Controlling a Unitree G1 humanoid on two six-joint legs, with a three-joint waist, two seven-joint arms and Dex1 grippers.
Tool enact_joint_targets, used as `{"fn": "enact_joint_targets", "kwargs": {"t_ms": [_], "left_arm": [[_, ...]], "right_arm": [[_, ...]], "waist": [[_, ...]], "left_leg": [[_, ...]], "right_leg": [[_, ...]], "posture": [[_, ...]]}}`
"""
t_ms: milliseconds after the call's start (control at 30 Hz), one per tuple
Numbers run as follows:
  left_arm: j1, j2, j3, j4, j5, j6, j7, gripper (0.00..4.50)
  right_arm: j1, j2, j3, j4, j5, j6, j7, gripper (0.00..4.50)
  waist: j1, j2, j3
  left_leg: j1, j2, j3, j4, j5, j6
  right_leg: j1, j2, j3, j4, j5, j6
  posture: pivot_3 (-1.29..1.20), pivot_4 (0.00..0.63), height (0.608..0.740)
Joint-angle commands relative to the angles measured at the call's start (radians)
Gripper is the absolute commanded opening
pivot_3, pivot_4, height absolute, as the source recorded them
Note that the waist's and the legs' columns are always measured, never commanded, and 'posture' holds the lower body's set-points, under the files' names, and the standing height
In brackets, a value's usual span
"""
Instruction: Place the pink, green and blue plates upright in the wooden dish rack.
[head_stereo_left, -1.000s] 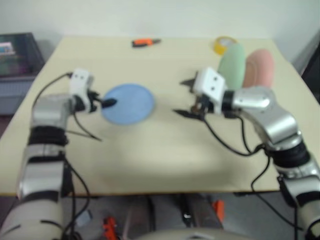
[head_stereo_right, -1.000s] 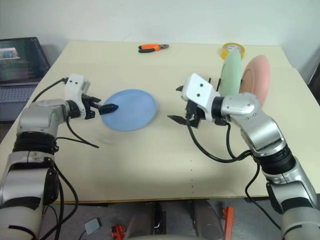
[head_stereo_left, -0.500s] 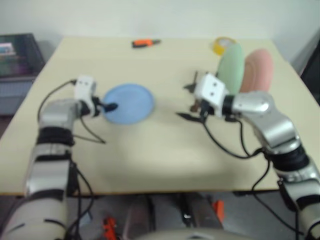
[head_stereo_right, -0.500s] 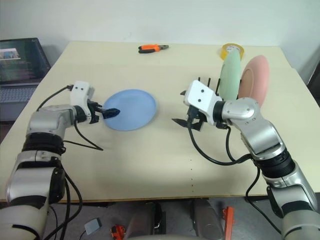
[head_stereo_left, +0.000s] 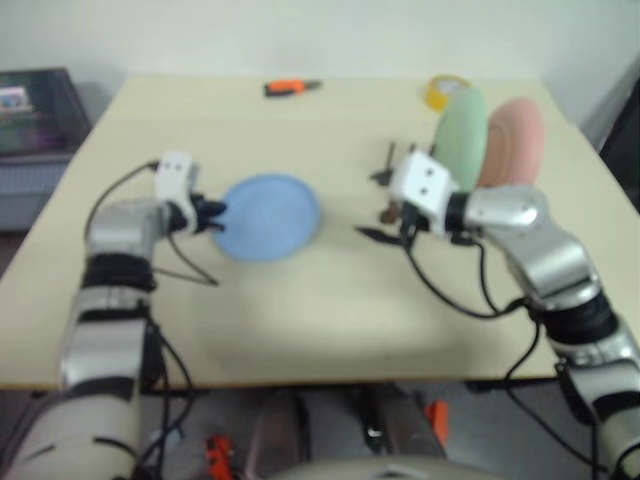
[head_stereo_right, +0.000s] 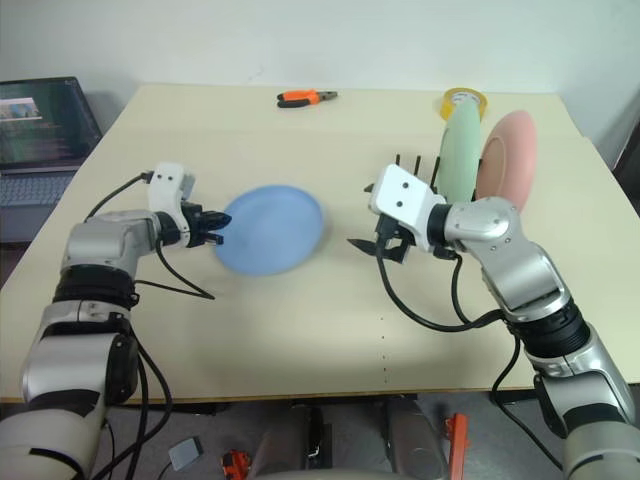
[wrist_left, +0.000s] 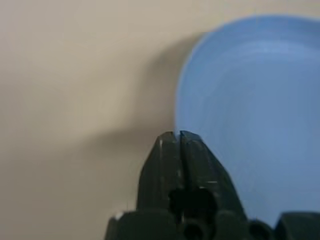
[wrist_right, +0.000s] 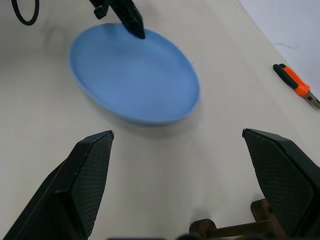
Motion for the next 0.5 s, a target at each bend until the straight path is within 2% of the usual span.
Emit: {"fn": "enact_joint_targets", "kwargs": {"t_ms": [33,500], "left_arm": [[-0.022,0.013,0.026,-0.054,-0.011,0.009,0.001,0.01],[-0.008,0.015,0.05,-0.088,-0.024,0.018,0.0,0.01]], "right_arm": [[-0.009,0.002,-0.018,-0.023,-0.008,-0.017,0.001,4.5],[-0.008,0.021,-0.006,0.003,-0.051,-0.049,0.009,4.5]], "waist": [[0.0,0.0,0.0],[-0.001,0.0,0.0]], "left_leg": [[0.0,0.0,0.0,0.0,0.0,0.0],[0.002,0.0,0.001,0.002,0.0,0.0]], "right_leg": [[0.0,0.0,0.0,0.001,0.0,0.0],[0.0,0.0,0.001,0.005,-0.002,0.002]], "posture": [[0.0,0.15,0.74],[0.0,0.15,0.74]]}}
